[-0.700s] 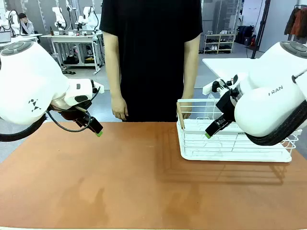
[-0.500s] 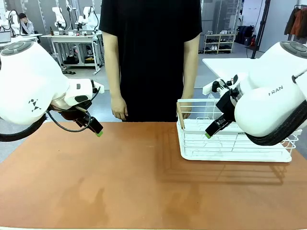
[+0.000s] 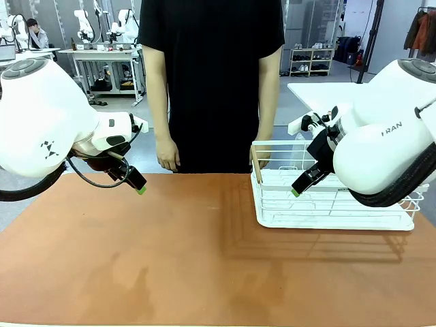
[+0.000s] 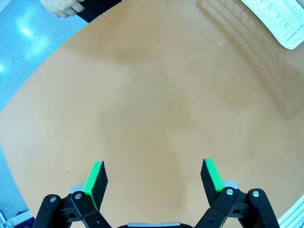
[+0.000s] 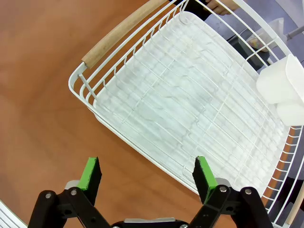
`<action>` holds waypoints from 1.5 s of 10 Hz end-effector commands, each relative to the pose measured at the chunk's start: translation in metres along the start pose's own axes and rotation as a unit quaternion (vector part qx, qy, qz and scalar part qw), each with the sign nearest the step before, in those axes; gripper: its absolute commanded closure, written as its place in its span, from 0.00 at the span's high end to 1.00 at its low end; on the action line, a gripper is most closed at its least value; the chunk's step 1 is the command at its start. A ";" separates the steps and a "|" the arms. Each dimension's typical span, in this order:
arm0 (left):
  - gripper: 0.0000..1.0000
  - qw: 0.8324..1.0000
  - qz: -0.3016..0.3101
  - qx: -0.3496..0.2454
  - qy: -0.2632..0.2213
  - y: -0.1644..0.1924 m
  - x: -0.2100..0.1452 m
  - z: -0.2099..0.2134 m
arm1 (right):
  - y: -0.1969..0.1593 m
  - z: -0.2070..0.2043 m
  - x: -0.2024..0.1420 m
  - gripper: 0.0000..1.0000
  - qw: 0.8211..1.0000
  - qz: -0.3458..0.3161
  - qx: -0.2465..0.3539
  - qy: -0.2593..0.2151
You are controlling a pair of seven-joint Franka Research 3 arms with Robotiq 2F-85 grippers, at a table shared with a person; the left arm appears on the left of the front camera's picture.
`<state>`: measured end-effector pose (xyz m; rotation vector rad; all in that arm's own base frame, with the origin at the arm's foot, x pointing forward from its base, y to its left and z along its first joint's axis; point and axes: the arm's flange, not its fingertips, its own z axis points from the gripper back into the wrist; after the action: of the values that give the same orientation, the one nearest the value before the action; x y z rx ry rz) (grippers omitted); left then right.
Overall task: Clean the table.
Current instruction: Pick up the Lint Roller when the human hands it over.
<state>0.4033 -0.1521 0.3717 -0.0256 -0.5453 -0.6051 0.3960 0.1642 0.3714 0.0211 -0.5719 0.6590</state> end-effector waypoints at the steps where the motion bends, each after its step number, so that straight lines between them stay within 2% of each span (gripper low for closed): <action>1: 1.00 1.000 0.001 0.000 0.000 0.001 0.000 0.000 | 0.000 0.000 0.000 1.00 1.000 0.000 0.000 0.000; 4: 1.00 1.000 0.000 0.000 0.000 0.000 0.000 0.000 | 0.000 0.000 0.000 1.00 1.000 0.000 0.000 0.000; 5: 1.00 1.000 -0.018 -0.025 0.006 0.004 0.012 0.015 | -0.002 0.013 0.010 1.00 1.000 -0.014 -0.013 0.001; 7: 1.00 0.991 0.075 -0.109 0.015 0.039 0.042 0.072 | -0.032 0.061 0.036 1.00 0.995 -0.088 0.024 -0.024; 8: 1.00 0.981 0.115 -0.154 0.015 0.060 0.048 0.098 | -0.050 0.081 0.044 1.00 0.989 -0.124 0.074 -0.024; 9: 1.00 0.958 0.160 -0.236 0.007 0.081 0.047 0.118 | -0.066 0.097 0.047 1.00 0.981 -0.153 0.118 -0.024; 10: 1.00 0.909 0.187 -0.373 -0.002 0.102 0.041 0.135 | -0.082 0.113 0.047 1.00 0.969 -0.188 0.155 -0.032; 11: 1.00 0.884 0.241 -0.400 -0.023 0.124 0.031 0.141 | -0.106 0.130 0.040 1.00 0.936 -0.241 0.255 -0.035; 12: 1.00 0.866 0.279 -0.411 -0.053 0.145 0.017 0.150 | -0.126 0.148 0.028 1.00 0.898 -0.284 0.332 -0.048; 13: 1.00 0.851 0.316 -0.411 -0.078 0.167 -0.003 0.163 | -0.144 0.166 0.010 1.00 0.869 -0.323 0.370 -0.062; 14: 1.00 0.844 0.339 -0.408 -0.080 0.188 -0.028 0.180 | -0.164 0.182 -0.014 1.00 0.850 -0.351 0.388 -0.067; 15: 1.00 0.825 0.355 -0.434 -0.068 0.212 -0.059 0.201 | -0.188 0.191 -0.045 1.00 0.839 -0.371 0.394 -0.052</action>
<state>0.3953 0.0719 0.5337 -1.0741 -0.3524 -0.1000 0.3838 -0.0219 0.5483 1.0276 -0.3591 0.1608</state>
